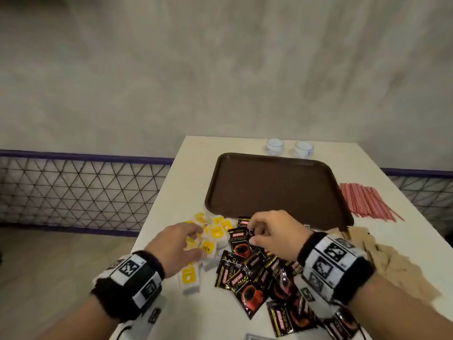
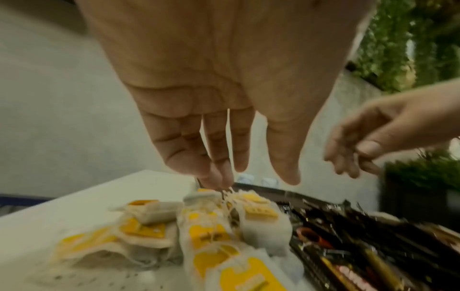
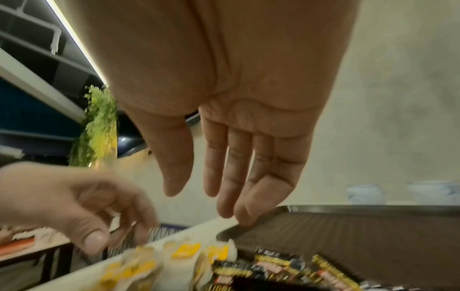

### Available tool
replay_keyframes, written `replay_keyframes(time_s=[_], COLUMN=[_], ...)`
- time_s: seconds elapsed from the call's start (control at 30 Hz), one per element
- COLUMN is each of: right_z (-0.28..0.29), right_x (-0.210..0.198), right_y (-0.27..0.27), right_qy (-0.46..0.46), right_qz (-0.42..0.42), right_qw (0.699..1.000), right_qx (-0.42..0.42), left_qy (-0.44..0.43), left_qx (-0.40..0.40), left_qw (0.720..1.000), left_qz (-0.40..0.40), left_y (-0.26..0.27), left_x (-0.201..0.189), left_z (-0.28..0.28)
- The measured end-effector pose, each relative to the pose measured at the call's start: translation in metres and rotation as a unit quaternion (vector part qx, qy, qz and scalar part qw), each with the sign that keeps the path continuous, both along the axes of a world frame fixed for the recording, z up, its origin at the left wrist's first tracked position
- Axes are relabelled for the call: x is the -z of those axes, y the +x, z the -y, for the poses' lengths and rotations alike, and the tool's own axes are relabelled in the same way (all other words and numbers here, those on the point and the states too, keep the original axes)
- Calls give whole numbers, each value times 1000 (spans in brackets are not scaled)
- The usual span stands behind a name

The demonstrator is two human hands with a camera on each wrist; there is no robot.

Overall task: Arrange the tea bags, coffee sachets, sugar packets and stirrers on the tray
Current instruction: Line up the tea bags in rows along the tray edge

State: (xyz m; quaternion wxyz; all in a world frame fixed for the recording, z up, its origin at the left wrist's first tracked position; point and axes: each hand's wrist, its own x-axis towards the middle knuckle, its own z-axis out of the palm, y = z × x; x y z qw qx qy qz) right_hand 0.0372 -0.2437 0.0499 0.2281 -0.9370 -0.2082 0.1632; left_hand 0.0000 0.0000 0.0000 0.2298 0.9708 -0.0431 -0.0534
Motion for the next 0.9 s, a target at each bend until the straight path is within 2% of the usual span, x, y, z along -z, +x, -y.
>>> replay_keyframes(time_s=[0.1, 0.17, 0.27, 0.33, 0.57, 0.67, 0.8, 0.9], right_z=[-31, -48, -64, -73, -91, -91, -76, -58], right_x=[16, 24, 32, 37, 54, 56, 41, 21], right_y=[16, 25, 41, 48, 61, 68, 77, 87], right_qy=[-41, -74, -96, -107, -147, -113, -24, 25], right_qz=[8, 5, 10, -4, -23, -38, -56, -40], right_qw=[999, 997, 995, 993, 986, 990, 997, 998], right_qx=[-7, -22, -41, -47, -71, -69, -55, -38], left_qy=[79, 108, 130, 111, -45, -115, -314, -371], left_qx=[12, 3, -2, -4, 29, 9, -63, -94], left_qw=[996, 993, 989, 992, 998, 993, 947, 924], left_qz=[-51, -58, -65, -66, -29, 9, -9, -18], left_y=[16, 24, 30, 30, 20, 15, 14, 18], left_x=[3, 5, 12, 13, 5, 1, -4, -7], left_z=[15, 24, 25, 24, 2, -12, -25, -28])
